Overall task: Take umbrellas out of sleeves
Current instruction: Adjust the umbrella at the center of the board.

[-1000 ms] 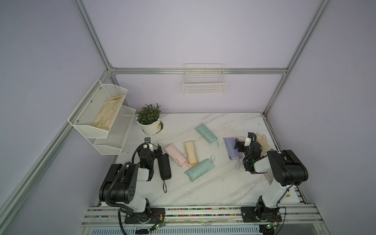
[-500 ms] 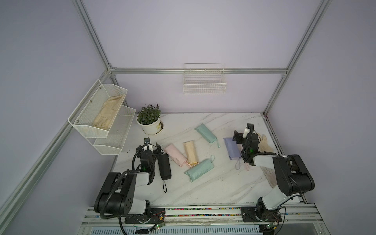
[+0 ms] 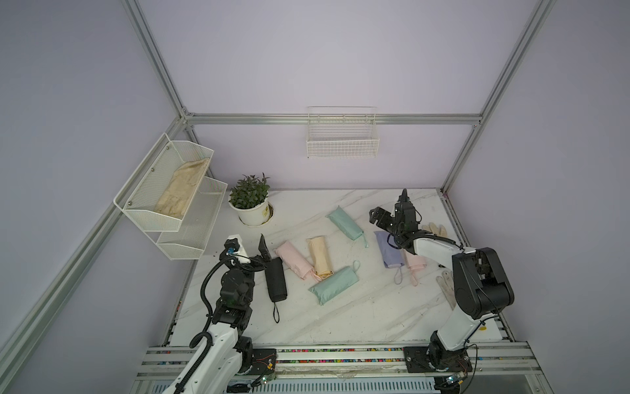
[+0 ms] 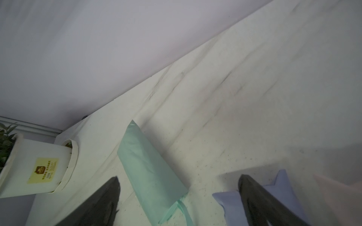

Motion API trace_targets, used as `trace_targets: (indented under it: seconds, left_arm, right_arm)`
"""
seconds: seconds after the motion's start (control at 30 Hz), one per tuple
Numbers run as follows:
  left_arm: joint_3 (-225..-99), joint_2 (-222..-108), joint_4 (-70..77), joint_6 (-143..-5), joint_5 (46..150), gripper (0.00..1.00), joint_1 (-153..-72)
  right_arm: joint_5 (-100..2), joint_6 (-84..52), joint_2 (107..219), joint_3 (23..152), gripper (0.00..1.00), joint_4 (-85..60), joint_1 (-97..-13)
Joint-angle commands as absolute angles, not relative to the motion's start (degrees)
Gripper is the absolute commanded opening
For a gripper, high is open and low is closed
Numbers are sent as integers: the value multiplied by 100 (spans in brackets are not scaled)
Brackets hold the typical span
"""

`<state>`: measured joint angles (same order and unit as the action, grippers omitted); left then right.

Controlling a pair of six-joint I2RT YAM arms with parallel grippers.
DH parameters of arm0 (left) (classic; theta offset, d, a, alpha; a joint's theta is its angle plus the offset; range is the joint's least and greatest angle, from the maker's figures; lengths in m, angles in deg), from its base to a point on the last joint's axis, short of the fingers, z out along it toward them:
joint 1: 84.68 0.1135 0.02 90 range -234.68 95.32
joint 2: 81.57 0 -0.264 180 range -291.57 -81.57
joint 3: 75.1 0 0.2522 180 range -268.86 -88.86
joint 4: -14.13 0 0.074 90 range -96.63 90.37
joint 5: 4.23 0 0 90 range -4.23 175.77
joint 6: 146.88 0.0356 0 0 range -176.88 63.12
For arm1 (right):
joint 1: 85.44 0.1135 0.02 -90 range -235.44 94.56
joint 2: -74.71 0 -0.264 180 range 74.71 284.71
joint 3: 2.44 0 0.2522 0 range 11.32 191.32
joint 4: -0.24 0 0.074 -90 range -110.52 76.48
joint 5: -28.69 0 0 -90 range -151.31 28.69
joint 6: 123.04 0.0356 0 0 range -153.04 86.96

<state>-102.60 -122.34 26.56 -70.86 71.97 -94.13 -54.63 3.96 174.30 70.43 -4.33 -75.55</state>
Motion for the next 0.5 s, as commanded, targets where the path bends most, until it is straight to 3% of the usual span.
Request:
trace_targets:
  seconds: [0.0, 0.13, 0.3, 0.47]
  left_arm:
    - [-10801, -12286, 2085, -8361, 8133, 100, -9441]
    - [-11083, -12675, 1437, -8422, 8252, 100, -9422]
    - [-11551, -13154, 482, -8221, 7813, 100, -9417]
    - [-11386, -13223, 614, -8226, 7732, 100, -9408]
  right_arm:
    - [-3761, 1054, 17659, 6940, 97, -904, -8052]
    - [-3386, 709, 17412, 6106, 97, 0, -8121]
    - [-3633, 246, 17414, 6168, 97, -383, -7742]
    - [-3996, -166, 17327, 6492, 97, -905, -7107]
